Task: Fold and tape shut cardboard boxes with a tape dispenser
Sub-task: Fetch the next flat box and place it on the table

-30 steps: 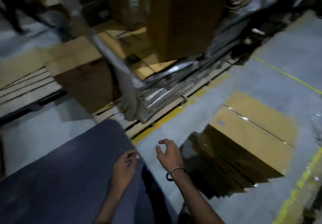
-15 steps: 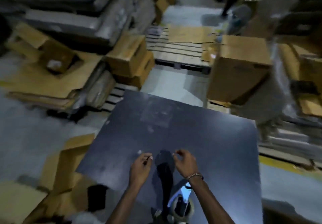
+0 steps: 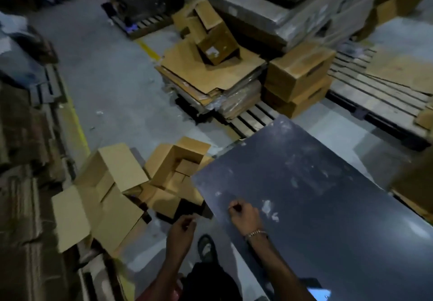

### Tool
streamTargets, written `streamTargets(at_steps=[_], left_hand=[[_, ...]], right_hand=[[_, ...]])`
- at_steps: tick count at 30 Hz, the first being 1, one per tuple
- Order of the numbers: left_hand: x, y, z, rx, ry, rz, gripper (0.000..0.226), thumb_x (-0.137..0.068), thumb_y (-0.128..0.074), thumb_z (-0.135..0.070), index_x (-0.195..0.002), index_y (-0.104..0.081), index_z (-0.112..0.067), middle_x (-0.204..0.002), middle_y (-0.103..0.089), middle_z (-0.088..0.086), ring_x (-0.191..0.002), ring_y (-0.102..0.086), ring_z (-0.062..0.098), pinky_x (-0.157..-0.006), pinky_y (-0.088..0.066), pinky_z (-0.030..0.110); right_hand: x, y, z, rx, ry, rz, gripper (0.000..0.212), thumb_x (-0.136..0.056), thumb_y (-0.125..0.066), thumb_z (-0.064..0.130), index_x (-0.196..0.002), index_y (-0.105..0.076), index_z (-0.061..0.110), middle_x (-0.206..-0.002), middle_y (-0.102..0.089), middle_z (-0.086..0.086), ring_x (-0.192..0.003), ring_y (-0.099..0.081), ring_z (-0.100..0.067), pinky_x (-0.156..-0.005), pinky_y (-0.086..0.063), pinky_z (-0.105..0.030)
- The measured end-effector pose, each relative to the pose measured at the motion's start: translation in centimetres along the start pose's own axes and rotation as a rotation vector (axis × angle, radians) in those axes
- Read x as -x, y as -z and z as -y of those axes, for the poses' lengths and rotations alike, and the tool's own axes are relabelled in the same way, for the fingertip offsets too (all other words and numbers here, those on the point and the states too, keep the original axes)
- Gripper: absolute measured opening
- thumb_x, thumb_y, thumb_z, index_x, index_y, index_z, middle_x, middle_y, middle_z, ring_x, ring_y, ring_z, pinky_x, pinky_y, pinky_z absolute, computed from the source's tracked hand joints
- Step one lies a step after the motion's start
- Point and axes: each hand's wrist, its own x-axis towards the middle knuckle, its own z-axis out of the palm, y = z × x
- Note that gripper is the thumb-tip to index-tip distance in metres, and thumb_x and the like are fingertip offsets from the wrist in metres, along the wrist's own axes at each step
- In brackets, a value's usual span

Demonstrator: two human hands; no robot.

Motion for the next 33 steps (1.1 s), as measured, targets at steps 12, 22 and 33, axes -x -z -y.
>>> streamTargets(at_steps=[12, 22, 33], left_hand=[[-20.0, 12.5, 9.4, 0.059, 0.302, -0.046, 0.018, -0.106, -0.064, -0.026, -0.116, -0.075, -0.016, -0.113, -0.074, 0.004, -0.098, -0.067, 0.02, -0.079, -0.05, 0.03], [-35.5, 25.3, 24.6, 0.282, 0.841, -0.152, 0.014, -0.1, -0.067, -0.021, -0.112, -0.071, -0.013, -0.106, -0.073, 0.015, -0.093, -0.071, 0.038, -0.086, -0.061, 0.052], [-45.9, 24.6, 52.6, 0.551, 1.221, -0.561, 0.077, -0.091, -0.069, -0.06, -0.147, -0.052, -0.011, -0.136, -0.061, 0.018, -0.118, -0.063, 0.036, -0.097, -0.056, 0.048]], right_hand=[[-16.0, -16.0, 12.9, 0.163, 0.04, 0.222, 0.021, -0.103, -0.059, 0.032, -0.085, -0.067, 0.024, -0.079, -0.065, 0.002, -0.072, -0.059, -0.018, -0.059, -0.039, -0.027], [-29.7, -35.2, 23.0, 0.364, 0.009, 0.493, 0.021, -0.103, -0.057, 0.031, -0.108, -0.069, 0.015, -0.093, -0.073, -0.012, -0.079, -0.065, -0.031, -0.063, -0.048, -0.034], [-44.2, -68.4, 22.0, 0.436, 0.241, 0.631, 0.08, -0.085, -0.072, 0.065, -0.143, -0.055, 0.012, -0.136, -0.061, -0.014, -0.122, -0.06, -0.031, -0.095, -0.052, -0.036]])
